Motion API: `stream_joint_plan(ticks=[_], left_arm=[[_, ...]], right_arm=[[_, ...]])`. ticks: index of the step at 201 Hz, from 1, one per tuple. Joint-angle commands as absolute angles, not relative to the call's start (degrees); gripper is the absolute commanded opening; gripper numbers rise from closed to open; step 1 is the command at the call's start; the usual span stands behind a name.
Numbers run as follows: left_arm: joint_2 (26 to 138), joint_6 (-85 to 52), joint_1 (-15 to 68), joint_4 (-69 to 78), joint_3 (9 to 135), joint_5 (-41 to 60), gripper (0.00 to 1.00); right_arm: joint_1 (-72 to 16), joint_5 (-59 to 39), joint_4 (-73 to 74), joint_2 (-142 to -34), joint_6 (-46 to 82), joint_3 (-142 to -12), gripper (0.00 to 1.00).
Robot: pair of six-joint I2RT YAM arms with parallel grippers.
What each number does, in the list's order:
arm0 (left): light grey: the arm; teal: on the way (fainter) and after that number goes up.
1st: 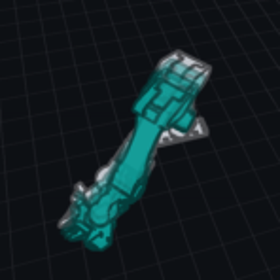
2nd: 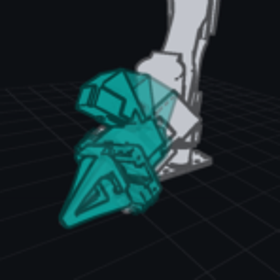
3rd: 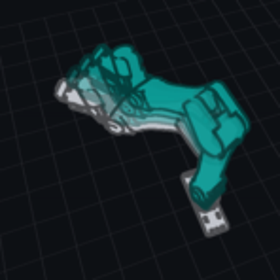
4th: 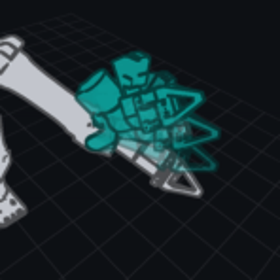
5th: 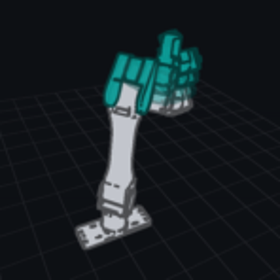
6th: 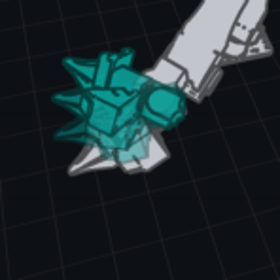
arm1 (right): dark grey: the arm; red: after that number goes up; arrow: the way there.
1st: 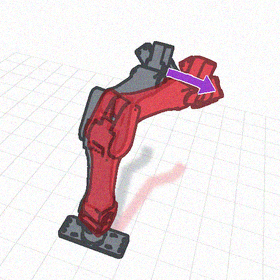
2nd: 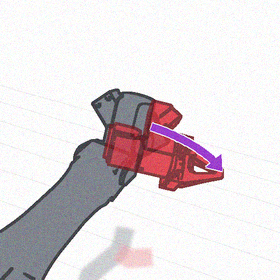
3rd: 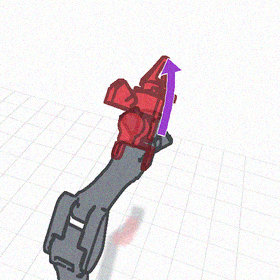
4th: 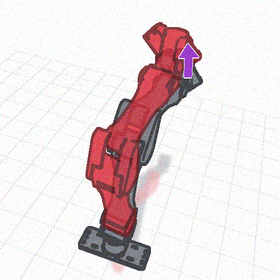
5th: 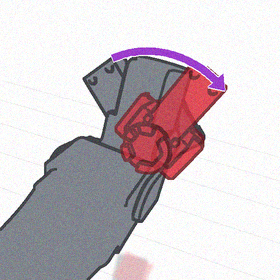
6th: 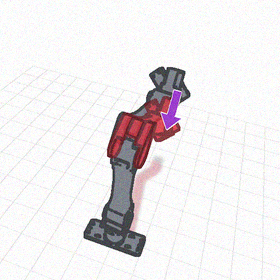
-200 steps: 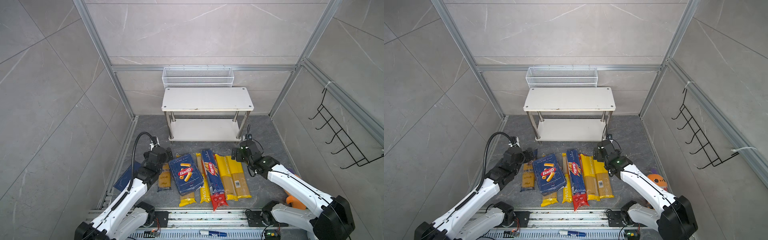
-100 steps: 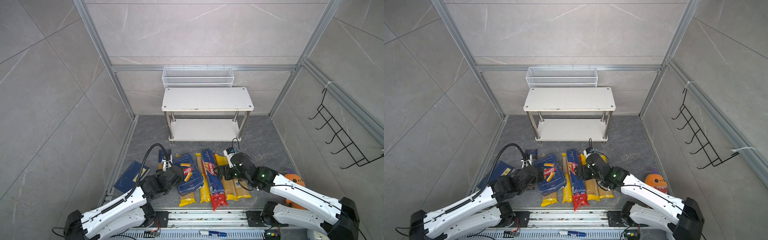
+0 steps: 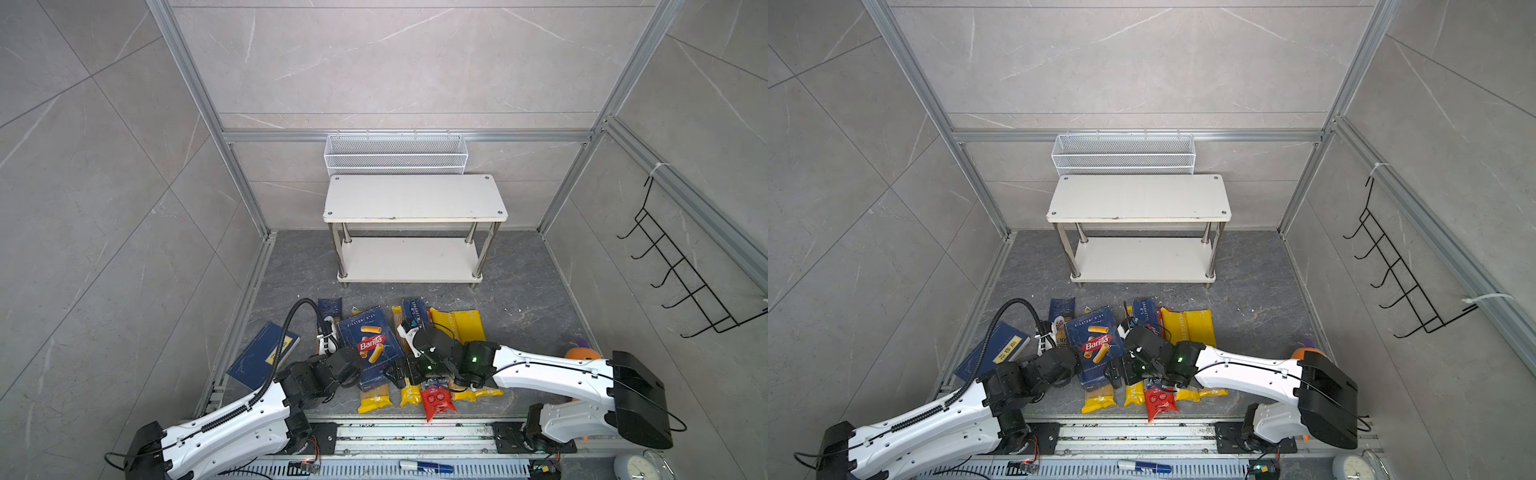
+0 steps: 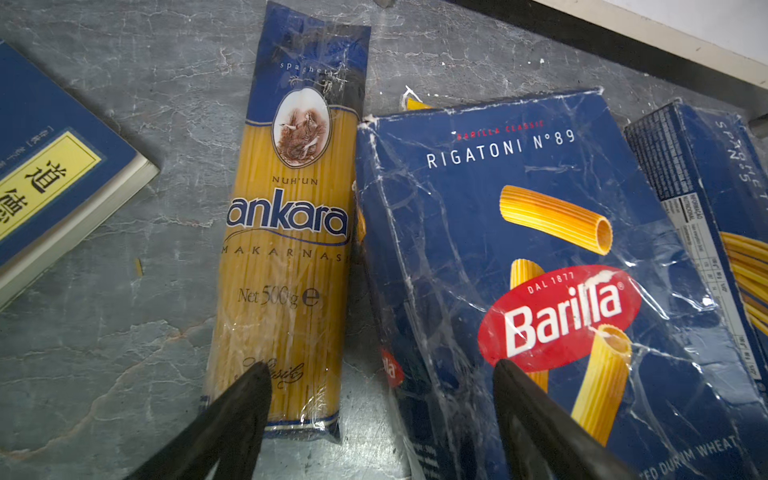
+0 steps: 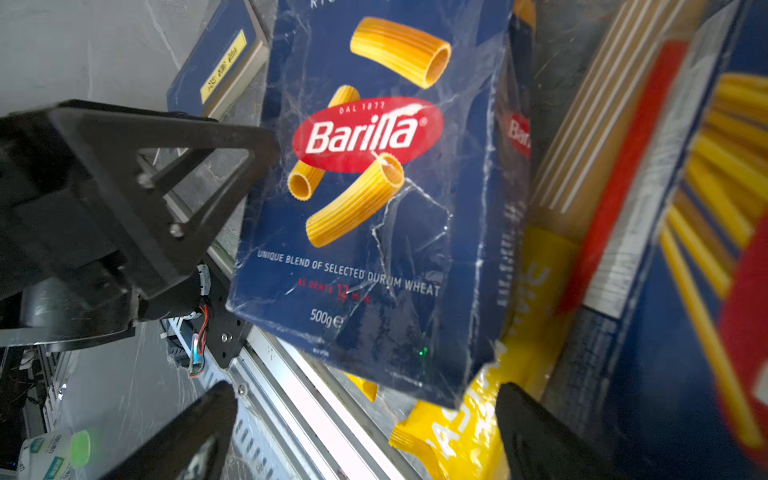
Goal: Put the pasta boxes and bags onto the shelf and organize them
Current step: 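Lower the right gripper onto the blue Barilla Rigatoni box and grasp it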
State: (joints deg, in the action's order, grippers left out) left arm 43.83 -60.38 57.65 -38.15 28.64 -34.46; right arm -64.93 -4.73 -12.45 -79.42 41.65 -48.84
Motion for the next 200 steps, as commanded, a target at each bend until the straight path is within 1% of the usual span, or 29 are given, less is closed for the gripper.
stream_joint_plan(ticks=[1, 22, 34, 49, 62, 87, 101, 121, 169, 200], left_arm=[[43.0, -61.9, 57.8, -38.2, 27.9, -36.1, 0.83], [43.6, -62.1, 57.7, -37.3, 27.1, -36.3, 0.82], [44.3, -62.3, 57.2, -37.0, 26.7, -36.2, 0.77], [45.3, -62.2, 56.2, -36.6, 26.2, -35.2, 0.69], [45.9, -61.4, 55.0, -35.6, 25.8, -33.7, 0.65], [46.3, -60.6, 53.2, -35.0, 25.4, -32.1, 0.56], [45.8, -60.3, 52.8, -35.0, 25.0, -31.8, 0.55], [45.2, -60.3, 52.0, -35.0, 24.1, -31.1, 0.51], [44.8, -60.7, 50.5, -33.0, 21.3, -29.0, 0.47], [45.4, -60.7, 50.0, -32.0, 20.3, -28.1, 0.36]], right_arm=[[-65.1, -6.0, -8.8, -81.5, 45.2, -49.5, 0.99], [-65.0, -5.9, -8.6, -82.7, 46.6, -49.4, 0.99], [-65.0, -5.9, -8.7, -83.4, 47.4, -49.5, 0.99], [-64.7, -5.2, -9.7, -84.5, 48.4, -50.0, 0.99], [-63.8, -4.7, -10.4, -85.4, 49.9, -49.9, 0.99], [-61.1, -8.1, -7.0, -86.3, 52.8, -47.4, 0.99], [-60.5, -8.5, -6.1, -86.5, 53.0, -46.8, 0.99], [-60.1, -9.5, -5.6, -87.4, 52.1, -47.6, 0.99], [-59.7, -13.2, -4.5, -92.5, 51.2, -50.7, 0.99], [-59.6, -12.0, -6.3, -93.3, 51.2, -51.0, 0.99]])
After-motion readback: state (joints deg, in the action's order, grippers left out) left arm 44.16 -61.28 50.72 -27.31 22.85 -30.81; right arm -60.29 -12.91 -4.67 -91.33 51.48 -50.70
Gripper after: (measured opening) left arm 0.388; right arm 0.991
